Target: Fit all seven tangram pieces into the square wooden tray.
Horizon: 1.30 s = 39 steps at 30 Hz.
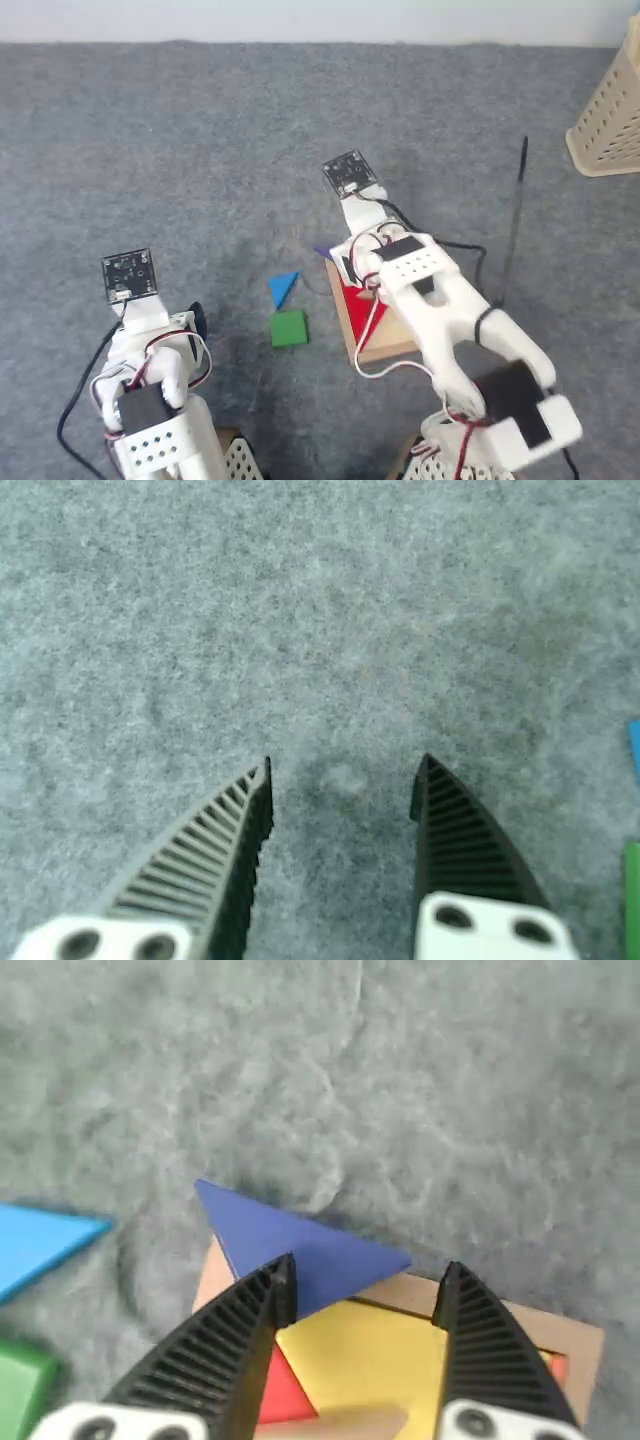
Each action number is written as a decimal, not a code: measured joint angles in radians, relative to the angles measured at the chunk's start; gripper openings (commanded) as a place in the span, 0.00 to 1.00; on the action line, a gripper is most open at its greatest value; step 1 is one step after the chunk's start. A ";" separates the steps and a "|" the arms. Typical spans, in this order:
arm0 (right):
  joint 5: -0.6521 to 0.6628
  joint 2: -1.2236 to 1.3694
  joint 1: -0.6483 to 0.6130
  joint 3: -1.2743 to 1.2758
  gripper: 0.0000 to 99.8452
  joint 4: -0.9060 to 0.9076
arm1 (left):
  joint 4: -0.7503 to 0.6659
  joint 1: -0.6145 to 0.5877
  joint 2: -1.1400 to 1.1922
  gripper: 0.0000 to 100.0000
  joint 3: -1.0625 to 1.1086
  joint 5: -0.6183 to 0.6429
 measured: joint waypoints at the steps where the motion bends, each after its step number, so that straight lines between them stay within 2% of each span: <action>1: 0.000 0.025 0.002 -0.017 0.23 -0.002 | 0.000 0.000 0.000 0.22 0.000 0.000; 14: 0.003 0.178 -0.144 -0.180 0.23 0.025 | 0.000 0.000 0.000 0.22 0.000 0.000; 17: 0.012 0.133 -0.133 -0.210 0.23 0.155 | 0.000 0.000 0.000 0.22 0.000 0.000; 24: 0.032 -0.166 -0.041 -0.233 0.23 0.506 | 0.000 0.000 0.000 0.22 0.000 0.000; 31: 0.048 -0.275 0.009 -0.055 0.12 0.499 | 0.000 0.000 0.000 0.22 0.000 0.000; 34: 0.141 -0.276 -0.015 -0.017 0.12 0.462 | 0.000 0.000 0.000 0.22 0.000 0.000; 39: 0.420 -0.284 -0.029 -0.015 0.12 0.446 | 0.000 0.000 0.000 0.22 0.000 0.000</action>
